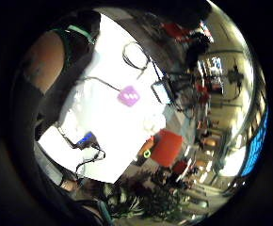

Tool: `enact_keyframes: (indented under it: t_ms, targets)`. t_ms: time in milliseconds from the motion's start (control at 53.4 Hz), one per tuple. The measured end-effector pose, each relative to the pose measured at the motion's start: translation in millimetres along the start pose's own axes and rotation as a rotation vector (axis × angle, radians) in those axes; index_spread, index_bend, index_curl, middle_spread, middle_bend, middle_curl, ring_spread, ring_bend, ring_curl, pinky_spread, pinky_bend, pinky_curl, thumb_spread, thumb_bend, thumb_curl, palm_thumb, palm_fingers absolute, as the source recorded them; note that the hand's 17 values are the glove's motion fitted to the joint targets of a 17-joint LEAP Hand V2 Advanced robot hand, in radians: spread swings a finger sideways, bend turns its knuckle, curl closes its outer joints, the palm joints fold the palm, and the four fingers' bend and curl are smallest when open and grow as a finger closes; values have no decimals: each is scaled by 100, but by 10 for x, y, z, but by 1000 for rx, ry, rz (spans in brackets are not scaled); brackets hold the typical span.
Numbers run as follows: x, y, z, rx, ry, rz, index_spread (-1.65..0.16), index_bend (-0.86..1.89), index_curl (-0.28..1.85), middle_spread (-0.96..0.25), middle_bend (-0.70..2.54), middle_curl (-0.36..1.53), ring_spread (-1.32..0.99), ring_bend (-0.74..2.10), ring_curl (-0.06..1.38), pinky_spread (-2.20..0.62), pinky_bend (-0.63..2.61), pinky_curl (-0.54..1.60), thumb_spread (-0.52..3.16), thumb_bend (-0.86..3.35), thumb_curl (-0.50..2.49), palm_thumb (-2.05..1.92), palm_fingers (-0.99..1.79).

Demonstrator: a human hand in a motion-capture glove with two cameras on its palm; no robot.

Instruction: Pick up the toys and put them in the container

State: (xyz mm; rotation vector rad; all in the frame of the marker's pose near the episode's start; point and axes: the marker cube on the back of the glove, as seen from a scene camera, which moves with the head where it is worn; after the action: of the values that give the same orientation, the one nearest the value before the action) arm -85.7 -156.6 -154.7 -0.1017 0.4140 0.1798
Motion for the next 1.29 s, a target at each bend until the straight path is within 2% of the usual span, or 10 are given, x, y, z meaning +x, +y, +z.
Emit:
enact_keyframes:
  t_ms: [112, 337, 506, 656, 768, 937, 1050, 1143, 1293]
  targets:
    - [713, -191, 378, -108, -56, 192, -25, 10, 22, -2, 30, 67, -13, 72, 41, -2, 106, 37, 129, -1, 42, 14, -10]
    - [1051, -298, 1328, -273, 26, 294, -25, 11, 20, 0, 25, 62, -13, 68, 39, -2, 107, 37, 127, -1, 40, 18, -10]
    - [1298, -447, 1674, -338, -45, 329, -24, 7, 19, 1, 19, 58, -12, 63, 38, -2, 110, 37, 125, -1, 38, 21, -13]
    - [1210, -503, 1933, -316, -152, 274, -22, 6, 16, 2, 19, 55, -12, 61, 37, -2, 112, 37, 124, 1, 39, 30, -15]
    - [1171, -560, 1945, -287, -130, 297, -23, 20, 21, 3, 14, 51, -12, 55, 35, -2, 109, 36, 126, 5, 40, 40, -10]
    - [1162, -588, 1887, -205, -50, 312, -20, 66, 38, 3, 13, 44, -11, 33, 30, -3, 96, 33, 131, 12, 42, 56, 1]
    - [1066, -553, 1798, -124, -29, 267, -19, 91, 46, 0, 18, 44, -11, 22, 27, -4, 87, 30, 134, 17, 45, 65, 11]
    - [954, -524, 1567, -39, -62, 214, -19, 102, 52, -3, 22, 45, -14, 20, 26, -6, 79, 28, 134, 18, 46, 69, 19]
    - [669, -571, 850, 112, -124, 97, -18, 107, 56, -7, 26, 48, -17, 18, 27, -7, 74, 27, 134, 18, 46, 73, 22]
